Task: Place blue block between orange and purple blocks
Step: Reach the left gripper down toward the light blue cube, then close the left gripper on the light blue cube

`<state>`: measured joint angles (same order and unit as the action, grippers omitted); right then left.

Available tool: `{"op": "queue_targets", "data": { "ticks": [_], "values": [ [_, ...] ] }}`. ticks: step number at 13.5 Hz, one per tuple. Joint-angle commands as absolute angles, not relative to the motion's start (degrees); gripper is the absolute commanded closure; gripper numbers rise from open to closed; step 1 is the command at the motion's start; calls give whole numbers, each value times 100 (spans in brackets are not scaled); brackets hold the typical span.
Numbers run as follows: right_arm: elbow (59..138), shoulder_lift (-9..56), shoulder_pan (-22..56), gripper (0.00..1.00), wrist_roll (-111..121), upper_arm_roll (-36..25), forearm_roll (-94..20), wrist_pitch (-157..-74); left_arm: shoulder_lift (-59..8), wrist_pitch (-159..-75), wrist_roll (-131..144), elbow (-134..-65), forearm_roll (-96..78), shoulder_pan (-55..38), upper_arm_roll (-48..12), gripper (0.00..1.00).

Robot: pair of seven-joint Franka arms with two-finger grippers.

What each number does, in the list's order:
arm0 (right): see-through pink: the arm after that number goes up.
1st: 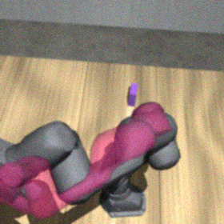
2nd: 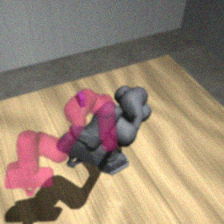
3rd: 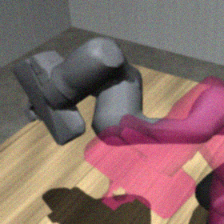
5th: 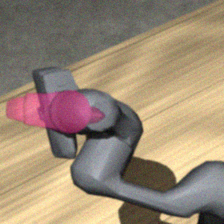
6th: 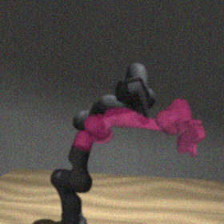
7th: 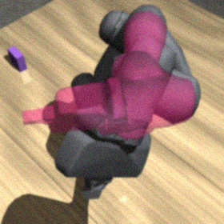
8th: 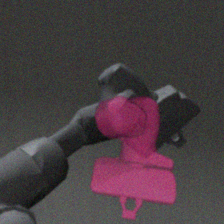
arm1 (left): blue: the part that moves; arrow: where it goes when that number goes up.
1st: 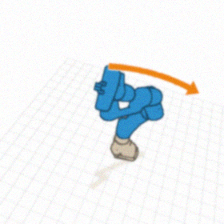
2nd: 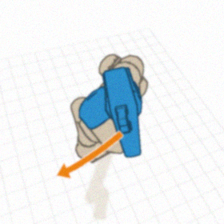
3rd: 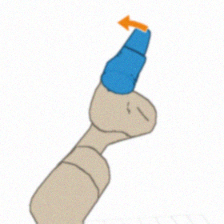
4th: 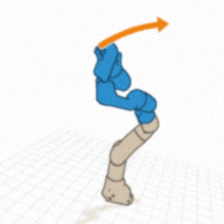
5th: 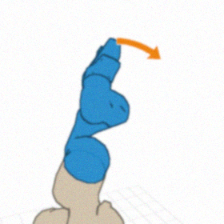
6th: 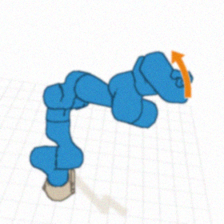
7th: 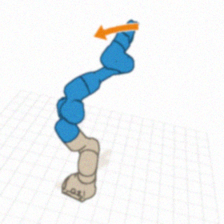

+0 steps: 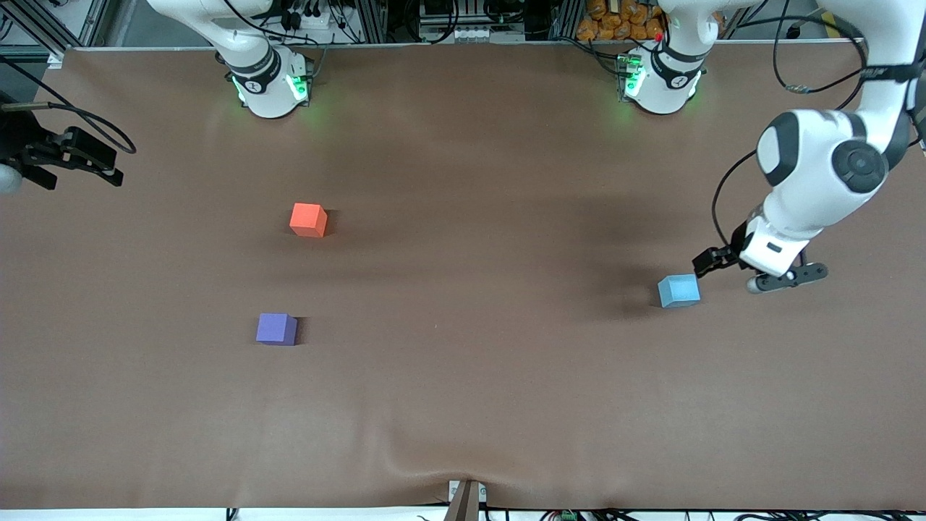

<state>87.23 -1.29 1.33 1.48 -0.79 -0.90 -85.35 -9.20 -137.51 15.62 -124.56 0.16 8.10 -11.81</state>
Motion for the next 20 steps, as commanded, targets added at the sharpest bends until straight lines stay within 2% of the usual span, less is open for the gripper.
{"op": "queue_targets", "data": {
  "ticks": [1,5,13,20],
  "values": [
    [8710,-149,105,0,185,-53,-53,-8499,-1326,-14236,1652,-12480,70,931,-1266,0],
    [8719,-149,105,0,185,-53,-53,-8490,-1686,-14396,1652,-12472,0,1081,-1283,0],
    [8719,-149,88,0,185,-53,-53,-8499,-2267,-14580,1644,-12234,9,730,-1283,0],
    [8719,-149,88,0,185,-53,-53,-8490,-2294,-14643,1608,-12270,44,747,-1274,0]
  ]
}}
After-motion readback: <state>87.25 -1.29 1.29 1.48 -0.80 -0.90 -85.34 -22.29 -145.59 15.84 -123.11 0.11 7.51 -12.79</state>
